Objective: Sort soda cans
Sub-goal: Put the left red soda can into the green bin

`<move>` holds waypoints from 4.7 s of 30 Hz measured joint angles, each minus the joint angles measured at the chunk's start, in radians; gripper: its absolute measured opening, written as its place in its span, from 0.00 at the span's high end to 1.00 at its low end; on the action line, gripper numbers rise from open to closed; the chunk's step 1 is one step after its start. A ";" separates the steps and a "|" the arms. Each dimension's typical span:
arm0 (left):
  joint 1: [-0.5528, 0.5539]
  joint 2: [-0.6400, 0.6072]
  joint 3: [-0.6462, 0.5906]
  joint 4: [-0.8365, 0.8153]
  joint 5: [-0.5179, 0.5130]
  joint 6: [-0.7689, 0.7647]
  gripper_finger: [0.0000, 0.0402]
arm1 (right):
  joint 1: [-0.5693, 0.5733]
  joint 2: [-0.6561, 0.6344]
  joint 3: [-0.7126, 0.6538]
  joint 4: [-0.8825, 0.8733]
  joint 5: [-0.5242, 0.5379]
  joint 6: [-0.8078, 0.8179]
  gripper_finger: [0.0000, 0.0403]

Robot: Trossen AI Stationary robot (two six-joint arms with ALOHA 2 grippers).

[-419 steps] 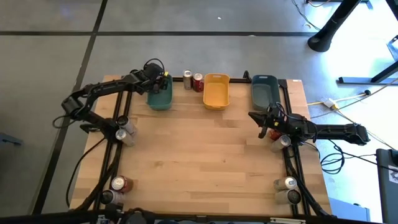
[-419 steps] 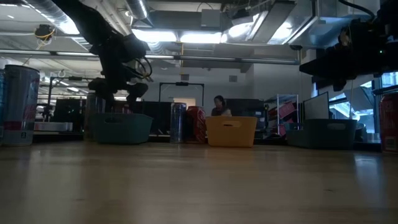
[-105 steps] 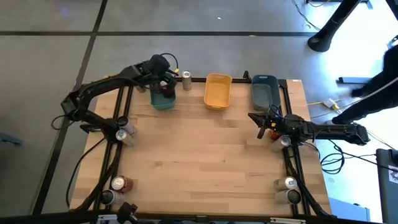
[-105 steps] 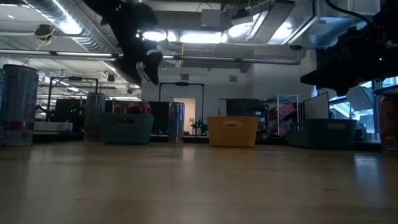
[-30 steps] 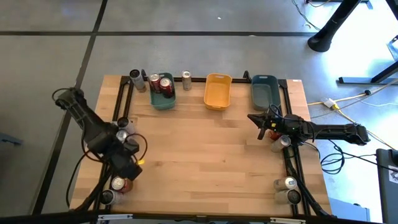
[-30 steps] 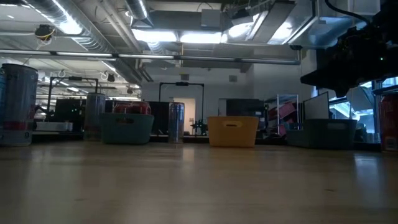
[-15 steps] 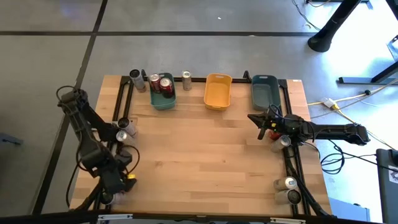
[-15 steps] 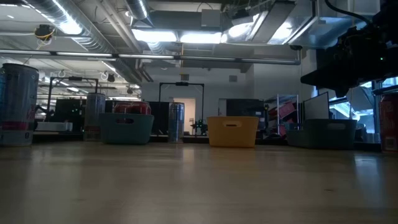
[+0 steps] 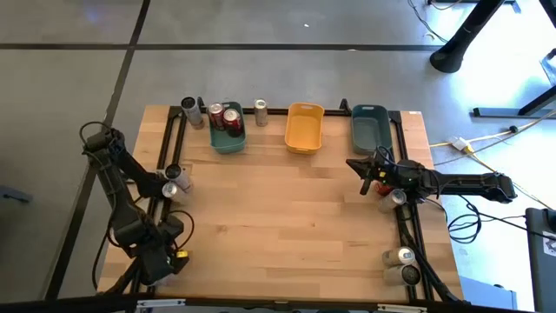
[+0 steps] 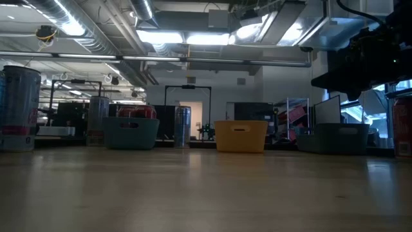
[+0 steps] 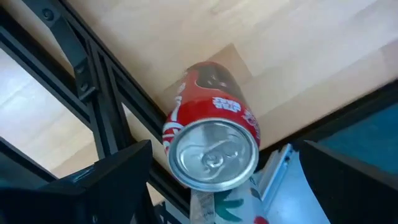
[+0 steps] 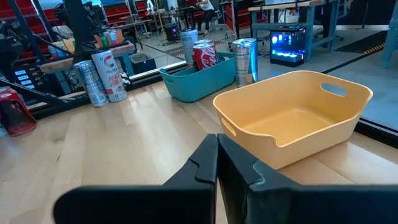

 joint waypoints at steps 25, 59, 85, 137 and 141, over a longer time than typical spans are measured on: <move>-0.085 0.127 0.000 0.042 -0.008 -0.011 0.02 | 0.000 0.000 0.000 0.000 0.000 -0.034 0.98; 0.204 0.104 0.172 -0.235 -0.114 0.369 0.28 | 0.000 0.000 0.000 0.028 0.008 -0.038 0.98; 1.107 0.070 0.397 -0.345 -0.455 1.409 0.27 | 0.000 0.000 0.000 0.021 0.008 -0.047 0.98; 1.708 0.079 -0.070 0.268 -0.354 1.886 0.27 | 0.000 0.000 0.000 0.021 0.027 -0.060 0.98; 1.714 0.084 -0.070 0.277 -0.356 1.881 0.24 | 0.000 0.000 0.000 0.021 0.027 -0.060 0.98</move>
